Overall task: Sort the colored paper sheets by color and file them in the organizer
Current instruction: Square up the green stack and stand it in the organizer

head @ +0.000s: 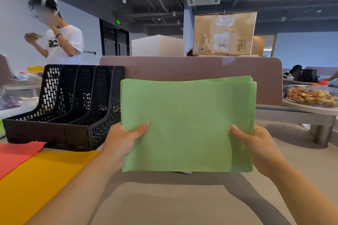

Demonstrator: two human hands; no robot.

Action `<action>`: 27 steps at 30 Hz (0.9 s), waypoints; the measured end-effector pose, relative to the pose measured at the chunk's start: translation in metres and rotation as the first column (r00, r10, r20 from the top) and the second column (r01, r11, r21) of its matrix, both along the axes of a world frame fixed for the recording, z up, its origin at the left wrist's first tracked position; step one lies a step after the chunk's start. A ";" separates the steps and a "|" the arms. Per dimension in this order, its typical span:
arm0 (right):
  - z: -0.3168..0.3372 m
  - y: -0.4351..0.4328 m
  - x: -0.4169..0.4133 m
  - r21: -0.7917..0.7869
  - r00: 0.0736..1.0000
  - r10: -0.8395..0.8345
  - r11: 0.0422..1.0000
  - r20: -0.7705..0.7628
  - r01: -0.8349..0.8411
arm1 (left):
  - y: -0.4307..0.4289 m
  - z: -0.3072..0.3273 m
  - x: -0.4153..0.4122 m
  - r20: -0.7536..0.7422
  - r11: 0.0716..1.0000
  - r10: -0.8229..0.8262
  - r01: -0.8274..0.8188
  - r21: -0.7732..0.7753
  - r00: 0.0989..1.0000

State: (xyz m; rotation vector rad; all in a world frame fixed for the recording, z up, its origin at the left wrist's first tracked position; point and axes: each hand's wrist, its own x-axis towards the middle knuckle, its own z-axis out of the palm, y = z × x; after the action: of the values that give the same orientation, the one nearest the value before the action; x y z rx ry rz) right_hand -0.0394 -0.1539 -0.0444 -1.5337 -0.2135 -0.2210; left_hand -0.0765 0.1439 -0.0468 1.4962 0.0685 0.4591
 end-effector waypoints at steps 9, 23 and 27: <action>0.042 0.060 -0.064 -0.230 0.972 0.008 0.971 -0.234 -0.064 | 0.071 0.052 -0.057 -0.482 0.997 -0.064 0.081 0.013 0.874; 0.226 0.178 -0.086 -0.498 0.995 -0.090 0.865 -0.031 0.063 | 0.158 0.060 -0.058 -0.471 0.967 -0.182 0.072 -0.243 0.863; 0.256 0.228 -0.050 -0.561 0.994 -0.109 0.821 0.023 0.103 | 0.179 0.063 -0.040 -0.472 0.963 -0.171 0.044 -0.267 0.865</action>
State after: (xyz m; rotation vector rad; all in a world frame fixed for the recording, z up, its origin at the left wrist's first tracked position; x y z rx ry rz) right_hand -0.0894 0.0741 0.2117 -2.1416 -0.1939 -0.2515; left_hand -0.1166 0.3233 0.0159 1.3278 0.4282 -0.0359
